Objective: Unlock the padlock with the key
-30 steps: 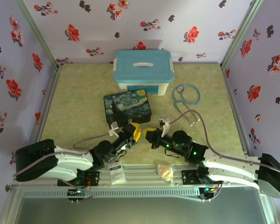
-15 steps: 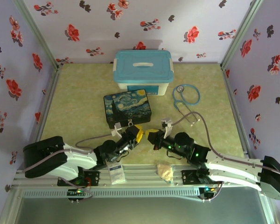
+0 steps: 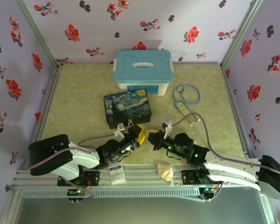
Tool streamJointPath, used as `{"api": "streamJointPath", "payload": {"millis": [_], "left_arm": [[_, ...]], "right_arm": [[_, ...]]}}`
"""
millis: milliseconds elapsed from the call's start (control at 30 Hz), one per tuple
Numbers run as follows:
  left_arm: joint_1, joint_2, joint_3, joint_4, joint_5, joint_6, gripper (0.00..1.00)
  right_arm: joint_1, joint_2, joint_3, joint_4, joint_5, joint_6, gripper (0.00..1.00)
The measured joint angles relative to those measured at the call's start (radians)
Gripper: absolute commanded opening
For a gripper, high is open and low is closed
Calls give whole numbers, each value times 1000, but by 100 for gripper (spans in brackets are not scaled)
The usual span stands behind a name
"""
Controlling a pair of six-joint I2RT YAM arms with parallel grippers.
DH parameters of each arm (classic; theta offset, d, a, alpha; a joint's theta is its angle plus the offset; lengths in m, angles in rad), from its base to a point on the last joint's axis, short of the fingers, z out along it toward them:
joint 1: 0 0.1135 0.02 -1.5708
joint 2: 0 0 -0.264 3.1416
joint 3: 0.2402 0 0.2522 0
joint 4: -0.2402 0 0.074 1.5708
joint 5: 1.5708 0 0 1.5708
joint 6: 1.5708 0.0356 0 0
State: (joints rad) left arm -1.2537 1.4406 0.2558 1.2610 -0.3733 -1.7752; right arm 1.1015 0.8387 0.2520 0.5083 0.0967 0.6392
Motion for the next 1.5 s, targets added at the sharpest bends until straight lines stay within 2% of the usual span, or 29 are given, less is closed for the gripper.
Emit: {"api": "streamJointPath", "payload": {"millis": [100,167,367,467,533,767,1100,1200,1333,1400,1500], "left_arm": [[0,0,9,3,0,0,65],[0,0,11,3,1,-2,74],[0,0,11,2,10,-13,91],[-1,14,13,4,11,-24,92],[-2,28,15,3,11,-28,88],[-3,33,18,3,10,-30,63],[-3,18,18,4,3,-22,43],[-3,18,18,11,-3,-23,33],[-3,18,18,11,-10,-22,29],[-3,18,18,11,-12,-22,19],[-3,19,18,14,-15,-22,15]], "right_arm": [[0,28,0,11,0,1,0],[0,35,-1,20,1,2,0],[0,35,-1,48,5,8,0],[0,44,-1,58,8,8,0],[1,63,0,72,8,9,0],[18,127,0,100,8,16,0],[32,114,0,108,16,16,0],[32,100,-5,106,21,16,0],[32,69,-19,92,32,16,0],[32,48,-25,89,38,16,0],[32,24,-28,80,43,16,0]]}}
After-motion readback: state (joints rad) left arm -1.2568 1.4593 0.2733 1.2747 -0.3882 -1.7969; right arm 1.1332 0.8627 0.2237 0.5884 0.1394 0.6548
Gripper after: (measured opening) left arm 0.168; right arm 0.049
